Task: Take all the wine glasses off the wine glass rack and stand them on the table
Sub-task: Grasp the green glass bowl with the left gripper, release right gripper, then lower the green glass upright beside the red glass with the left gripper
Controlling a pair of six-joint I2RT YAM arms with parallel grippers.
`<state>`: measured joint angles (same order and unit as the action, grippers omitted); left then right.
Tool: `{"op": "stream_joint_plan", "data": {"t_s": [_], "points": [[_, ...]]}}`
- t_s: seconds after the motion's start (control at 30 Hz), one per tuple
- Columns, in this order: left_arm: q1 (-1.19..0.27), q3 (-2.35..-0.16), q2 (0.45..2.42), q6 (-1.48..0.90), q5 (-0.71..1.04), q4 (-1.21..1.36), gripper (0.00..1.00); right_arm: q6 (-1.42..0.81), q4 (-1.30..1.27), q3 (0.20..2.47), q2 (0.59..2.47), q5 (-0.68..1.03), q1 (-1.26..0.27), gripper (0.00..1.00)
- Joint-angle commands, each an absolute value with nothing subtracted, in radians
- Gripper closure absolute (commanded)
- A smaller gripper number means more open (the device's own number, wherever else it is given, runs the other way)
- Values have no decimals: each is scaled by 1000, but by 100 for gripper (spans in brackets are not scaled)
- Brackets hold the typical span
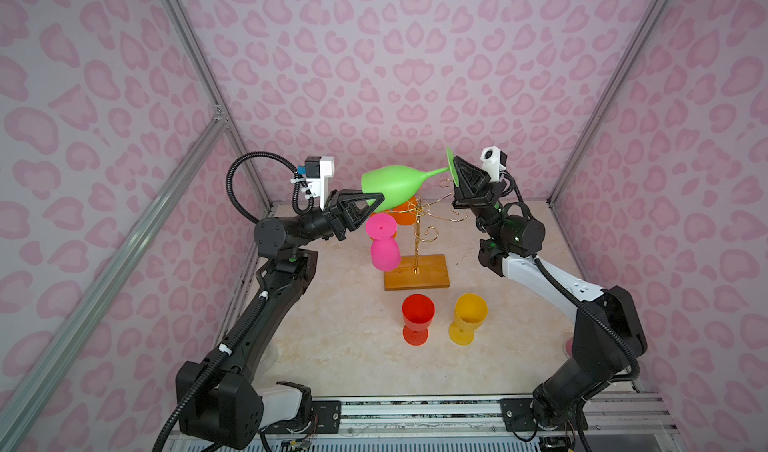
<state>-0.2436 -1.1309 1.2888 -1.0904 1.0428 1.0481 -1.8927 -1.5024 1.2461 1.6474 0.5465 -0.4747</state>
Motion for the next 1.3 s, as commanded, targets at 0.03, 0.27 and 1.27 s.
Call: {"op": "stream_joint_plan", "data": {"t_s": [0.03,0.27,1.27], "points": [[-241,-1123,1259,-1085,1019,1028,97,-1876,-1554,1240,1653,601,-468,78],[-242,-1128,1112,-1011,1054,916,98,-1779,-1434,1220,1601,667,-407,55],[-327,-1492,846,65,539,-1263,98,-594,272,1263,1034,267,-94,36]]}}
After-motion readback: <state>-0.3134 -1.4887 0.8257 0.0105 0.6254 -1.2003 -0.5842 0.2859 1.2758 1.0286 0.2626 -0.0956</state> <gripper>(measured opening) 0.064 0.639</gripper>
